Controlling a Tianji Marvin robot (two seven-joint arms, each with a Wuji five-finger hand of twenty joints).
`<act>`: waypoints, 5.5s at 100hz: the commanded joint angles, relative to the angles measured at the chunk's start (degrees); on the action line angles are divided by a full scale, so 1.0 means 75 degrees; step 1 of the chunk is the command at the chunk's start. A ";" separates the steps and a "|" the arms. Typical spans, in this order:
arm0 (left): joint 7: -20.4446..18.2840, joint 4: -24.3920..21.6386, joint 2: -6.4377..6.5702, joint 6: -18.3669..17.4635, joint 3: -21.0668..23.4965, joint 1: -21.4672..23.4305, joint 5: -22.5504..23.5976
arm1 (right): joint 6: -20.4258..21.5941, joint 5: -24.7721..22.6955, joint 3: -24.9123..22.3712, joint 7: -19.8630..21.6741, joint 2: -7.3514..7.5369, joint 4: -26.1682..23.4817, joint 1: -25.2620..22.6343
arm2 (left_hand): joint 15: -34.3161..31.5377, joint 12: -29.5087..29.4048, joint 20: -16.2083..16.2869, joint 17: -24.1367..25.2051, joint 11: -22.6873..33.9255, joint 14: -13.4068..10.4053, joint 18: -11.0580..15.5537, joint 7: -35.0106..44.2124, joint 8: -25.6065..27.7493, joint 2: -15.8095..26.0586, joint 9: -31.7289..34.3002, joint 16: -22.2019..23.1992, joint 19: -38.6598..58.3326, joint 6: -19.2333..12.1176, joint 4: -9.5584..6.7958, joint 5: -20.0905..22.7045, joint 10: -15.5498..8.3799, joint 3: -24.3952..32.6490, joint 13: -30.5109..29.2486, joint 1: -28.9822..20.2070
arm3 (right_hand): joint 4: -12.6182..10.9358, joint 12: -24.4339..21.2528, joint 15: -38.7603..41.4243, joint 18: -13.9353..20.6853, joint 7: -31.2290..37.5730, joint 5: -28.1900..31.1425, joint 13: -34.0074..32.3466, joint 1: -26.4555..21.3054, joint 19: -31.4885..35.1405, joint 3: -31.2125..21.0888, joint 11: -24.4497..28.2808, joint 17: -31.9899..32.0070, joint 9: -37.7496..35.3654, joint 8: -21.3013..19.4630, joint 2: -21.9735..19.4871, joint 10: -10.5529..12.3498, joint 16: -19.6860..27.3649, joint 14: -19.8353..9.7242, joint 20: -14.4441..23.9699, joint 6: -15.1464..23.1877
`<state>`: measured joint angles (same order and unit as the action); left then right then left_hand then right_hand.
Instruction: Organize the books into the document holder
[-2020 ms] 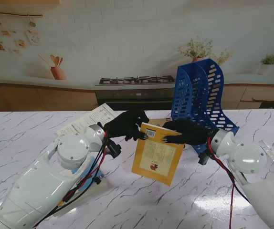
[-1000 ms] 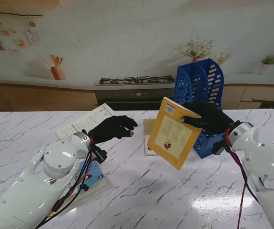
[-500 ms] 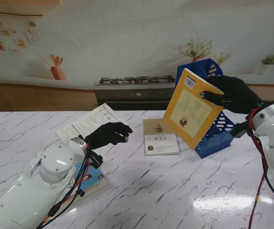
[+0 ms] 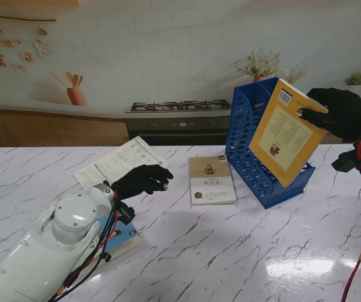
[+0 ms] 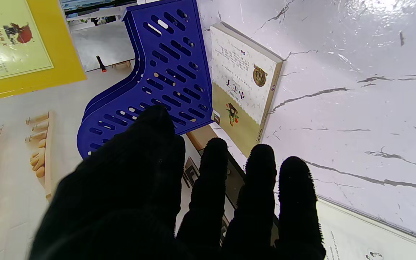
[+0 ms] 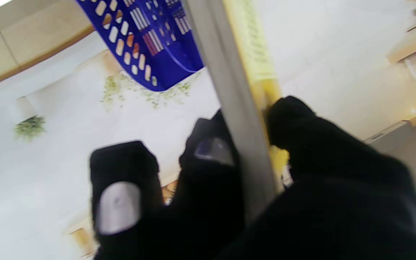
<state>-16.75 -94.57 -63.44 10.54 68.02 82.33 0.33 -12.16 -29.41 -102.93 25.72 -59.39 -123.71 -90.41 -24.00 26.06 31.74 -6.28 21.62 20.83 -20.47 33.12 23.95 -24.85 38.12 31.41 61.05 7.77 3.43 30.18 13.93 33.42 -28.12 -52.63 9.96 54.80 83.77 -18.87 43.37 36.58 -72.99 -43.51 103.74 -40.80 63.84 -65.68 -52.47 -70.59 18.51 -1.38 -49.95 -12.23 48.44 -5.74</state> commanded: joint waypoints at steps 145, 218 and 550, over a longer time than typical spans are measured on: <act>-0.0073 0.0196 -0.0027 0.0173 -0.0023 0.0036 0.0072 | -0.0258 -0.1181 0.1499 -0.1458 -0.0179 0.3909 0.2363 | 0.0180 -0.0101 -0.0159 0.0244 -0.0088 -0.0126 0.0075 0.0082 0.0120 0.0202 -0.0056 0.0008 -0.0328 -0.0135 -0.0179 -0.0005 -0.0363 -0.0243 0.0084 -0.0011 | -0.0410 0.0314 0.0021 0.2530 0.3060 0.0385 -0.0429 -0.1640 0.1118 -0.1118 0.0129 -0.0327 0.0175 -0.0779 -0.1488 0.0551 0.0055 -0.0906 -0.0010 0.2759; -0.0172 0.0240 -0.0010 0.0345 -0.0003 -0.0002 0.0066 | 0.0478 -0.1173 0.2460 -0.2452 -0.0313 0.6054 0.3345 | 0.0175 -0.0097 -0.0182 0.0260 -0.0075 -0.0133 0.0089 0.0117 0.0131 0.0222 -0.0043 0.0011 -0.0358 -0.0148 -0.0178 0.0018 -0.0375 -0.0244 0.0081 -0.0024 | -0.0381 0.0222 -0.0098 0.2451 0.3121 0.0370 -0.0425 -0.1646 0.0992 -0.1082 0.0130 -0.0302 0.0183 -0.0656 -0.1507 0.0577 0.0113 -0.0814 -0.0003 0.2864; 0.0073 0.0161 -0.0051 0.0182 0.0020 0.0154 0.0125 | 0.1678 0.0360 0.2497 -0.4147 -0.0801 0.3044 -0.0151 | 0.0059 -0.0054 -0.0091 0.0292 -0.0005 -0.0140 0.0118 0.0094 0.0124 0.0272 -0.0026 0.0067 -0.0167 -0.0088 -0.0190 0.0011 -0.0289 -0.0364 0.0030 -0.0012 | -0.0872 -0.3450 -0.8920 -0.0731 -0.3136 -0.0642 0.4397 0.1515 -0.6289 0.2924 -0.5382 0.7689 0.1982 0.4103 -0.0573 -0.0331 0.3298 0.2114 -0.1188 0.0584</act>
<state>-15.80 -93.05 -63.46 13.29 68.14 82.92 1.42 -0.87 -26.38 -85.60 -4.81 -64.15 -100.38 -89.42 -23.45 25.30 30.99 -4.47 21.10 20.82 -20.42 33.64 24.08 -24.04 38.12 31.41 60.03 7.77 3.43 30.17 12.53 32.06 -28.12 -52.60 6.06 27.92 15.94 -18.90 19.61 29.41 -38.25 -32.32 55.79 -19.97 22.37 -8.35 -36.61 -40.00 14.89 -3.73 -23.98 3.42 38.52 -0.73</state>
